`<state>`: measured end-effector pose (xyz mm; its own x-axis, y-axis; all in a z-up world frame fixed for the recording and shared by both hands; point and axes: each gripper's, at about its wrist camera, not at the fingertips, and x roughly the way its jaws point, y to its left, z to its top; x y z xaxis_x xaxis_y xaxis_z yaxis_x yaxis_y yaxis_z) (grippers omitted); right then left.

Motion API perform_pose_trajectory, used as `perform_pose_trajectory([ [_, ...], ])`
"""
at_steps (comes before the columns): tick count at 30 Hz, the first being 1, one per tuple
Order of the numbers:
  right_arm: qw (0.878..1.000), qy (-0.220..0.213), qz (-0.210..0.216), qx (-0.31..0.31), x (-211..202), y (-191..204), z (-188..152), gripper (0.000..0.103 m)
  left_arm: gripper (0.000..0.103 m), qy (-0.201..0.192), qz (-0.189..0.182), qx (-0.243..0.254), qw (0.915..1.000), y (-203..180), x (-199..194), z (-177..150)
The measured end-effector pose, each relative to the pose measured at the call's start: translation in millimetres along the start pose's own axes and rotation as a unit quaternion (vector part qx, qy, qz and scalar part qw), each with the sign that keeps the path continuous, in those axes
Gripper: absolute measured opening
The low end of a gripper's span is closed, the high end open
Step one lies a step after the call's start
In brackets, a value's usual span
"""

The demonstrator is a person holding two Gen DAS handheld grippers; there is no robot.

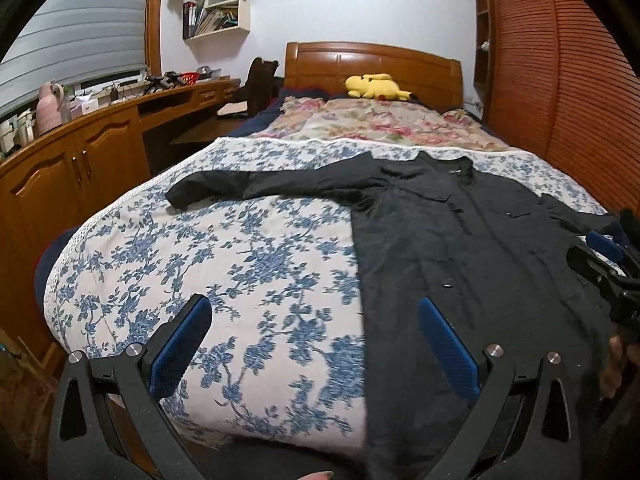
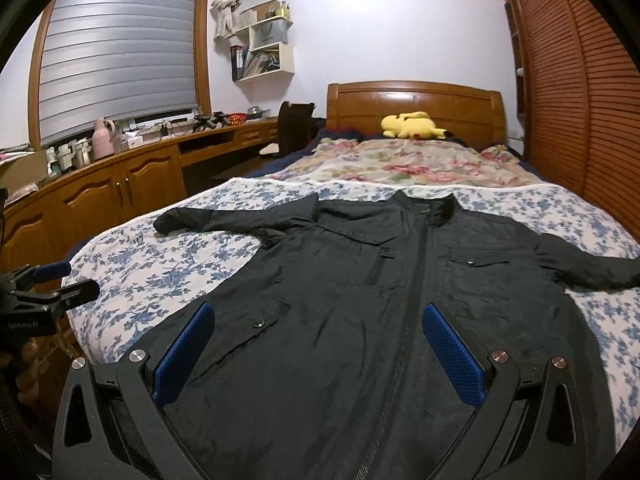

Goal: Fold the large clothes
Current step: 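Move the left tool toward the cuff of the jacket sleeve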

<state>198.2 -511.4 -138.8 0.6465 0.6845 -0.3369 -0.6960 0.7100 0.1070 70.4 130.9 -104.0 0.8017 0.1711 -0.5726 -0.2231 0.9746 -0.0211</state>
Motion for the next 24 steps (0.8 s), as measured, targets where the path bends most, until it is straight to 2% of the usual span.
perform_pose_trajectory([
  [12, 0.999, 0.011, 0.025, -0.024, 41, 0, 35, 0.103, 0.103, 0.015, 0.008, -0.017, 0.9997, 42, 40, 14],
  [21, 0.997, 0.052, 0.028, -0.04, 108, -3, 46, 0.103, 0.103, 0.031, 0.034, -0.015, 0.9988, 76, 76, 38],
  [24, 0.996, 0.065, 0.031, -0.043, 123, -8, 38, 0.103, 0.103, 0.037, 0.026, -0.022, 0.9988, 91, 91, 48],
])
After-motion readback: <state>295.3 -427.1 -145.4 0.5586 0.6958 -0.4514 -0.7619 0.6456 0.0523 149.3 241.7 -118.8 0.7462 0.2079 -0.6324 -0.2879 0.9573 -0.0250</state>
